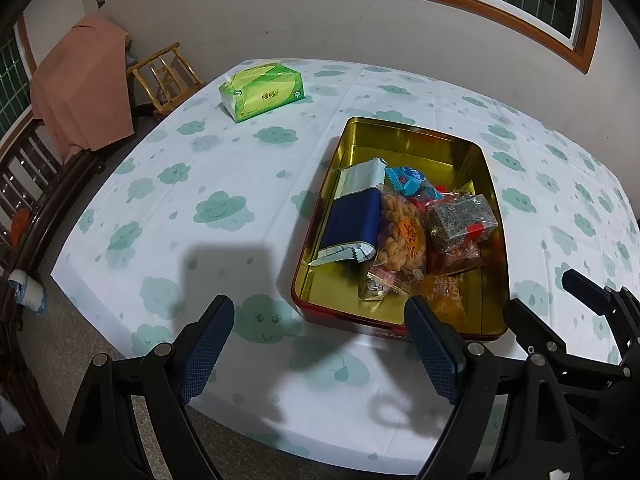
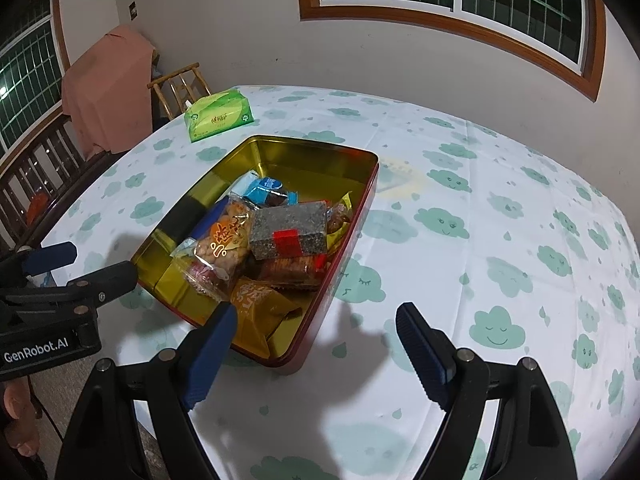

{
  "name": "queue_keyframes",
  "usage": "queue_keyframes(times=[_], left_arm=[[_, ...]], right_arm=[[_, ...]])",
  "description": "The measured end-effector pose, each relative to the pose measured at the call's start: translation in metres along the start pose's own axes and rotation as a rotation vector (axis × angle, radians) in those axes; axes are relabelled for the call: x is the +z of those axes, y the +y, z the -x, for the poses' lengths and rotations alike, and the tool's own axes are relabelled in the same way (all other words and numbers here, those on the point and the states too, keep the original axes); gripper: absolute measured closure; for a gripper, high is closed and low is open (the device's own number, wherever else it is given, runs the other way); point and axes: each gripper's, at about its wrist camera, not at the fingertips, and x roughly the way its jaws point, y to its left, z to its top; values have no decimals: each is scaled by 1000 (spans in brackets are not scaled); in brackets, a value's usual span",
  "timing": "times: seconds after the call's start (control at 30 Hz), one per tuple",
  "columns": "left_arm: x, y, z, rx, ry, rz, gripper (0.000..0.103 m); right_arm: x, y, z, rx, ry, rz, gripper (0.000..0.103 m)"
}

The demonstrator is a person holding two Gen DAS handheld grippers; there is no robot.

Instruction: Organize snacks

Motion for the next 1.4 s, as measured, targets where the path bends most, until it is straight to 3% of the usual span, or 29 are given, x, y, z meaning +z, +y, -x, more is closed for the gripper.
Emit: queue_keyframes(times=[1.4], left_arm=[[1, -5, 1, -24, -12, -4, 18]], right_arm=[[-1, 7, -5, 1, 15, 16, 19]])
